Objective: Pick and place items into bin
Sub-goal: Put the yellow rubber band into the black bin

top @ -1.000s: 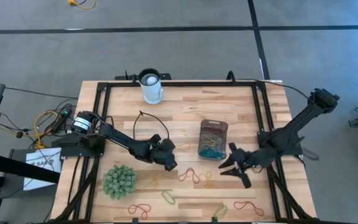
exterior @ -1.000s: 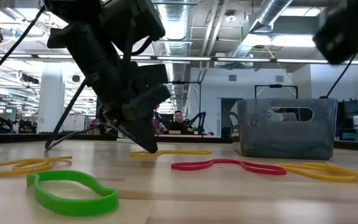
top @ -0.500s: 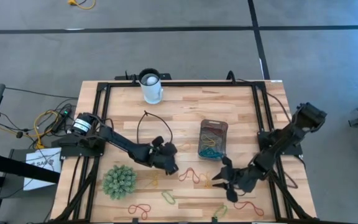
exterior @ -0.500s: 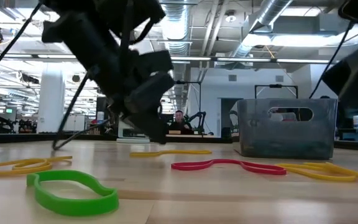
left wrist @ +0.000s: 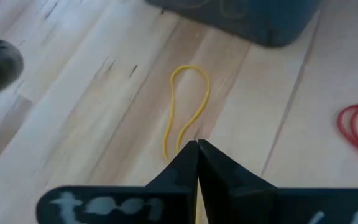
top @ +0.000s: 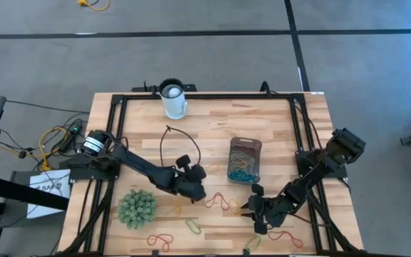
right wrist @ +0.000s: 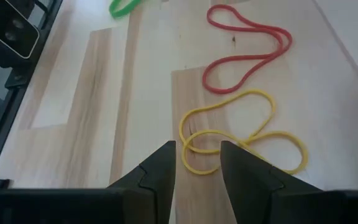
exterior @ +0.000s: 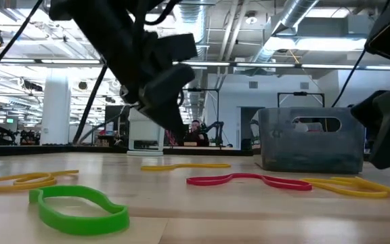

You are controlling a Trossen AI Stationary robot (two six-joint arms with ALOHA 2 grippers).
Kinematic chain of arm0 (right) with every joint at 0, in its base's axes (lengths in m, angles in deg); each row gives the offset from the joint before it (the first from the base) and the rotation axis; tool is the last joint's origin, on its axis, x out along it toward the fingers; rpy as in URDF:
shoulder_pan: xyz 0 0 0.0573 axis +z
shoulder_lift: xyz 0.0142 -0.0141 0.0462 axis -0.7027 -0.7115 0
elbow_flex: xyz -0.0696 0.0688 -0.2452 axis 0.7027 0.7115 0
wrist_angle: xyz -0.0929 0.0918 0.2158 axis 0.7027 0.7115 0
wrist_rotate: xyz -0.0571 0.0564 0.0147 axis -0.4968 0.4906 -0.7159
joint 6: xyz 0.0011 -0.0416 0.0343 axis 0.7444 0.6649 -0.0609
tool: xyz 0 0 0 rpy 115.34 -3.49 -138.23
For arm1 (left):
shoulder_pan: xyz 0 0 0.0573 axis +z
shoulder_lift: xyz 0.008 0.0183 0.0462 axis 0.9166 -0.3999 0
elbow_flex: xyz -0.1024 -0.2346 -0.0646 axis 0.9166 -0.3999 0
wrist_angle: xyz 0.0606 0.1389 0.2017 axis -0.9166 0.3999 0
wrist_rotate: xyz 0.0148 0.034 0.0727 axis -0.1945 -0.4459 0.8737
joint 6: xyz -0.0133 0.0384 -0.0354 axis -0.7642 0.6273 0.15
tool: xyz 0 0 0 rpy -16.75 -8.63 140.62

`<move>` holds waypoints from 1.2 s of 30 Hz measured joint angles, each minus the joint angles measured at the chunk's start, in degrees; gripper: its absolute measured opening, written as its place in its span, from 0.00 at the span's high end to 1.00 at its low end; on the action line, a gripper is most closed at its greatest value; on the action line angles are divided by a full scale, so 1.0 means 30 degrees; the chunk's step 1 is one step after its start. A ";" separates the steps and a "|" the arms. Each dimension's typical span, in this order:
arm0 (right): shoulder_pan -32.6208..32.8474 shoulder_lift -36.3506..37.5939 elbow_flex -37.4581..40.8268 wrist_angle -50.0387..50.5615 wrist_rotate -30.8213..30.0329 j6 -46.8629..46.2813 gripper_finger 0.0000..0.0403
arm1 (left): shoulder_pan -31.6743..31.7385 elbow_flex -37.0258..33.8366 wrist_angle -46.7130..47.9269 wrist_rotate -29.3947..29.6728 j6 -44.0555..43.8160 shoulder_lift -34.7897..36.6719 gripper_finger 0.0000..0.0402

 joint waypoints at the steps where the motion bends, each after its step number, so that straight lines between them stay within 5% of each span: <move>1: 0.0000 0.0005 0.0000 -0.0026 0.0005 0.0007 0.70 | 0.0116 -0.0108 -0.0003 -0.0157 -0.0003 0.0000 0.99; 19: 0.0000 0.0437 -0.0015 -0.0084 0.0051 0.0020 0.70 | 0.1802 -0.0607 -0.0444 -0.2484 -0.1368 -0.0015 0.73; 36: 0.0000 0.0437 0.0000 -0.0230 0.0029 0.0015 0.70 | 0.1899 -0.0490 -0.1463 -0.0626 -0.2757 -0.2387 0.72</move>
